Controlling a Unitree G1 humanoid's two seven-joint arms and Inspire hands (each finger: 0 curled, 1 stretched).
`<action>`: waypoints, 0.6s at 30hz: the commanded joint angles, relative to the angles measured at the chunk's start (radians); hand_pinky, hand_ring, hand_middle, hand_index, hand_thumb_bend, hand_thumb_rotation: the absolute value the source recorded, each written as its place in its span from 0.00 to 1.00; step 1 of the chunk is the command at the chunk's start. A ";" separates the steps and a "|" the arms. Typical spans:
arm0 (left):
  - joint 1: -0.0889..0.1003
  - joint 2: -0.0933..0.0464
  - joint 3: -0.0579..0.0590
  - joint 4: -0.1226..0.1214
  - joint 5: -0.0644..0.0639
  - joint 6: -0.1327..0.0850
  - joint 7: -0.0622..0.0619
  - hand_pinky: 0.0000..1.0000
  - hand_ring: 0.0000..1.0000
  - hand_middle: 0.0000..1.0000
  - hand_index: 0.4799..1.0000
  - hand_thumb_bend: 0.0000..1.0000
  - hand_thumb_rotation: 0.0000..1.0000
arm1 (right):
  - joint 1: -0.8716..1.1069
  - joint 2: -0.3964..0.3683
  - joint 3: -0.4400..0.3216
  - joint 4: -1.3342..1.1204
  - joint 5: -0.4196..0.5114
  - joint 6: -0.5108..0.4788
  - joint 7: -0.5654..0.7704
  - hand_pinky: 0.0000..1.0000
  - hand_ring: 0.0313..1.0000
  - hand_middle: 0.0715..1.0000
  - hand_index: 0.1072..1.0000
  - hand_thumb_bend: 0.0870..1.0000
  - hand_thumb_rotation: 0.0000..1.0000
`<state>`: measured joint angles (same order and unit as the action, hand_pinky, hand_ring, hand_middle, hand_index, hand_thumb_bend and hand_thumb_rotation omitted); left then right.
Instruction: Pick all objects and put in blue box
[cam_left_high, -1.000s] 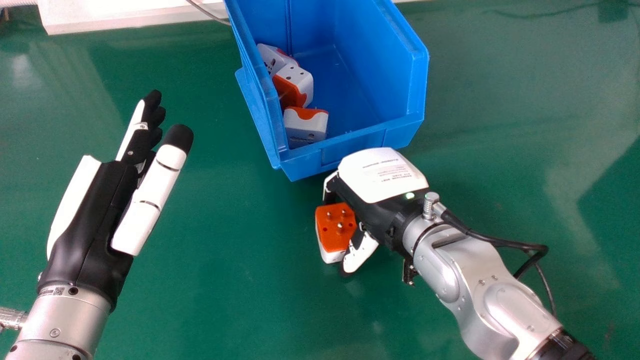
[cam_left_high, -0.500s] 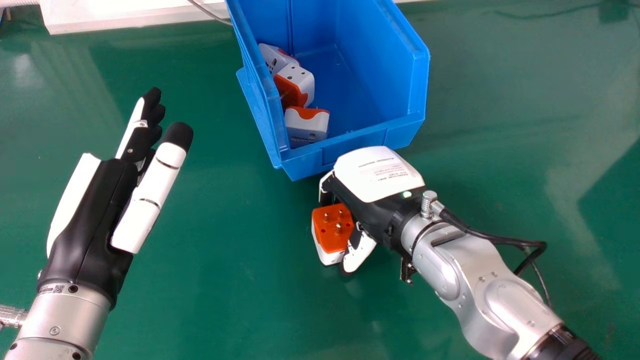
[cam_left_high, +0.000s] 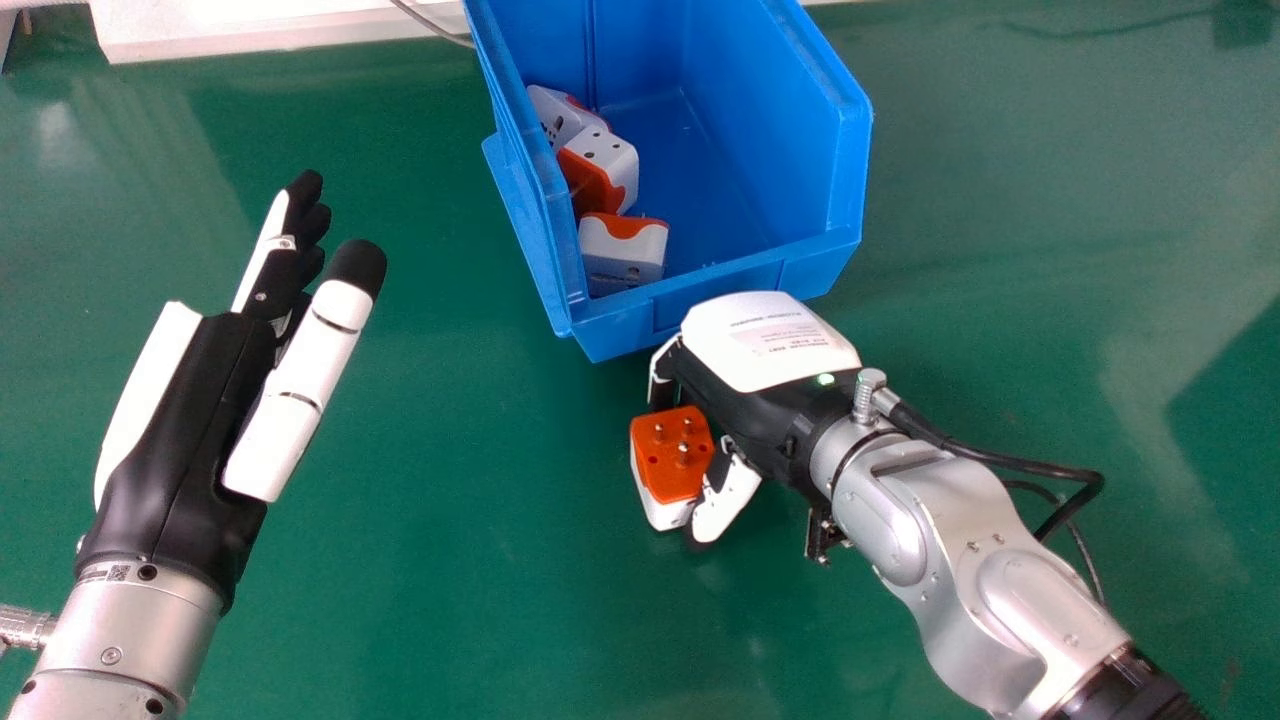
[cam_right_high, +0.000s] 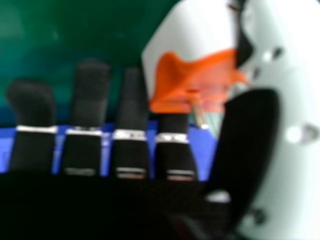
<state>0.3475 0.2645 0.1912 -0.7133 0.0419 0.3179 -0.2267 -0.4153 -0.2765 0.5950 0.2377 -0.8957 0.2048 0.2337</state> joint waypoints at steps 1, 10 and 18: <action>-0.009 0.011 0.003 -0.005 0.011 -0.016 0.007 1.00 1.00 1.00 1.00 0.62 1.00 | 0.063 -0.008 -0.003 -0.016 0.015 0.035 0.045 0.15 0.38 0.47 0.43 0.47 0.00; -0.029 0.017 0.008 0.022 0.008 -0.020 0.002 1.00 1.00 1.00 1.00 0.63 1.00 | 0.182 0.003 -0.054 -0.167 0.057 0.067 0.011 0.14 0.36 0.46 0.43 0.46 0.00; -0.036 0.024 0.009 0.030 0.005 -0.020 0.002 1.00 1.00 1.00 1.00 0.62 1.00 | 0.286 -0.013 -0.081 -0.308 0.066 0.059 -0.024 0.12 0.37 0.46 0.43 0.46 0.00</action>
<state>0.3182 0.2831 0.1936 -0.6800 0.0461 0.3174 -0.2273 -0.1538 -0.2840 0.5218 -0.0221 -0.8348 0.2708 0.2090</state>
